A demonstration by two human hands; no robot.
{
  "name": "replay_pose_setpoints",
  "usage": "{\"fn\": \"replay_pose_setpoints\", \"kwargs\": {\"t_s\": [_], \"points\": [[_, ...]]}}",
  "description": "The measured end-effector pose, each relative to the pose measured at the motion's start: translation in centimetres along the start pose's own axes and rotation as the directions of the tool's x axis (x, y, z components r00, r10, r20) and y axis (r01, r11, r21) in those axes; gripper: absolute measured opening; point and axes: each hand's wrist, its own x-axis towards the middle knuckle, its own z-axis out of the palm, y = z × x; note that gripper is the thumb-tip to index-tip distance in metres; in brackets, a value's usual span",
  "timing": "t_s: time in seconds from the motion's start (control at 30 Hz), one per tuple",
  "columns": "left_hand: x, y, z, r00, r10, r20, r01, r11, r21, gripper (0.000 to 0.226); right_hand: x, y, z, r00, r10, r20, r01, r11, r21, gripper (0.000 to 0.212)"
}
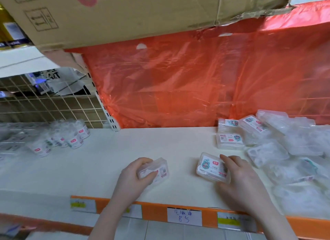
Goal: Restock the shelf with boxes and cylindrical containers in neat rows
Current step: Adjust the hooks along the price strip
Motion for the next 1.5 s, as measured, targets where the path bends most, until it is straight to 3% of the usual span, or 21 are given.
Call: {"fn": "replay_pose_setpoints", "kwargs": {"t_s": [0.23, 0.43, 0.57, 0.67, 0.87, 1.2, 1.5], "points": [[-1.7, -1.8, -4.0, 0.984, -0.134, -0.115, 0.104, 0.966, -0.236, 0.019, -0.7, -4.6, 0.7, 0.994, -0.108, 0.014, 0.109, 0.993, -0.036, 0.072], [-4.1, -5.0, -11.0, 0.96, -0.184, -0.209, 0.091, 0.916, -0.39, 0.013, -2.0, -12.6, 2.8, 0.989, -0.141, 0.037, 0.143, 0.988, -0.062, 0.074], [-5.9, -8.2, -17.2, 0.956, -0.22, -0.193, 0.109, 0.881, -0.461, 0.016, -2.7, -19.0, 5.0, 0.99, -0.134, 0.033, 0.136, 0.987, -0.081, 0.071], [-7.3, -11.0, -22.4, 0.954, -0.239, -0.181, 0.13, 0.873, -0.469, 0.026, -3.1, -24.8, 6.8, 0.99, -0.131, 0.049, 0.135, 0.987, -0.083, 0.065], [-9.0, -15.8, -30.0, 0.934, -0.303, -0.186, 0.171, 0.842, -0.512, 0.016, -3.5, -33.9, 9.0, 0.99, -0.109, 0.09, 0.118, 0.988, -0.102, 0.062], [-8.5, -23.6, -38.1, 0.826, -0.52, -0.218, 0.292, 0.724, -0.625, 0.007, 0.1, -45.2, 13.3, 0.957, -0.209, 0.2, 0.22, 0.975, -0.034, 0.069], [-0.9, -29.0, -45.5, 0.849, -0.491, -0.194, 0.343, 0.792, -0.505, 0.007, 6.4, -53.9, 20.0, 0.945, -0.269, 0.185, 0.267, 0.963, 0.037, 0.07]]}}
